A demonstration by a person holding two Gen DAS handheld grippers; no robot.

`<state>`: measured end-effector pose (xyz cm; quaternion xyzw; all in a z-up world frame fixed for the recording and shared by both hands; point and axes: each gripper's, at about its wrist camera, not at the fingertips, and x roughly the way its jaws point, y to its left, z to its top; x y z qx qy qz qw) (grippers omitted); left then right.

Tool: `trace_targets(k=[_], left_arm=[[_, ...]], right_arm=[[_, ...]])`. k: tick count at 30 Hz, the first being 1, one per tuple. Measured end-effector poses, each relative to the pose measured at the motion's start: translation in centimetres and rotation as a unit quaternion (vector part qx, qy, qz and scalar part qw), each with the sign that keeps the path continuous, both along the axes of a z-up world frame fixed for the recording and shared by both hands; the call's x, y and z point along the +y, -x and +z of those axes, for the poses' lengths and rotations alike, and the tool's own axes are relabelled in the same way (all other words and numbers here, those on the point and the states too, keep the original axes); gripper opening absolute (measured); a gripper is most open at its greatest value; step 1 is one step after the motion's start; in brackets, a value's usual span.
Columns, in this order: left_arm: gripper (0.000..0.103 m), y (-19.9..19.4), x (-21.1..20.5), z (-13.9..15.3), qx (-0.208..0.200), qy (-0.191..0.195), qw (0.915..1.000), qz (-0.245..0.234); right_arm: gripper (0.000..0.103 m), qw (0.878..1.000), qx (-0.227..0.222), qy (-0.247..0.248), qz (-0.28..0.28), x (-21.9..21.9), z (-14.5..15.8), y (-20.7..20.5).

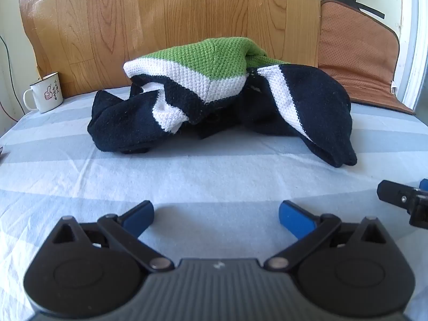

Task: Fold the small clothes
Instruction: 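Grasp the navy-and-green sweater with both grippers and lift it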

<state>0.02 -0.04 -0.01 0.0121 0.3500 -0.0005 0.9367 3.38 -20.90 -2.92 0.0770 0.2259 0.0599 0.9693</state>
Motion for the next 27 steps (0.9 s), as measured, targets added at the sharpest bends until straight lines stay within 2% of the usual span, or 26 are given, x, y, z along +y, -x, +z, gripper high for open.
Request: trace_targets(k=[6,10,12,14,16,18,20,22,23,24,25,26,27], left_arm=[[0.103,0.2,0.1,0.1,0.0,0.003,1.0,-0.008],[0.103,1.0,0.6,0.1,-0.004,0.015,0.9992,-0.036],[0.095,1.4,1.7,0.6,-0.011,0.017,0.9991,-0.038],[0.09,1.1,3.4,1.5,-0.026,0.01,0.9992,-0.027],[0.089,1.0,4.8,2.8,-0.053,0.006,0.9985,-0.015],[0.087,0.3,5.6,3.7,-0.068,-0.003,0.9977,-0.005],[0.079,-1.1,5.7,4.2,-0.07,-0.017,0.9974,-0.001],[0.074,-2.5,5.2,4.1,-0.068,-0.023,0.9974,-0.009],[0.063,-3.3,4.8,4.0,-0.065,-0.026,0.9974,-0.014],[0.055,-4.1,4.4,3.7,-0.06,-0.027,0.9977,-0.019],[0.034,-4.8,4.0,3.5,-0.053,-0.025,0.998,-0.025],[0.012,-5.4,3.9,3.4,-0.049,-0.022,0.9982,-0.028],[0.011,-5.7,3.9,3.4,-0.047,-0.019,0.9985,-0.023]], right_arm=[[0.103,1.0,-0.003,-0.011,0.001,-0.2,0.0,0.0],[0.103,1.0,-0.007,-0.029,0.004,-0.6,0.1,0.2],[0.103,0.999,-0.011,-0.049,0.007,-1.1,0.1,0.2],[0.095,0.997,-0.022,-0.067,0.012,-1.6,0.2,0.1],[0.077,0.996,-0.032,-0.076,0.032,-1.6,0.9,-0.4],[0.076,0.994,-0.037,-0.087,0.05,-1.3,1.9,-1.1],[0.078,0.992,-0.036,-0.095,0.076,-0.3,2.5,-2.3],[0.078,0.988,-0.017,-0.101,0.111,1.1,2.7,-4.1],[0.077,0.987,-0.001,-0.102,0.122,1.9,2.4,-5.0],[0.072,0.987,0.014,-0.101,0.126,2.7,2.1,-5.9],[0.036,0.986,0.02,-0.098,0.134,3.4,1.8,-6.5],[0.013,0.985,0.018,-0.096,0.141,3.6,1.7,-6.6],[0.013,0.986,0.01,-0.093,0.136,3.7,2.0,-6.6]])
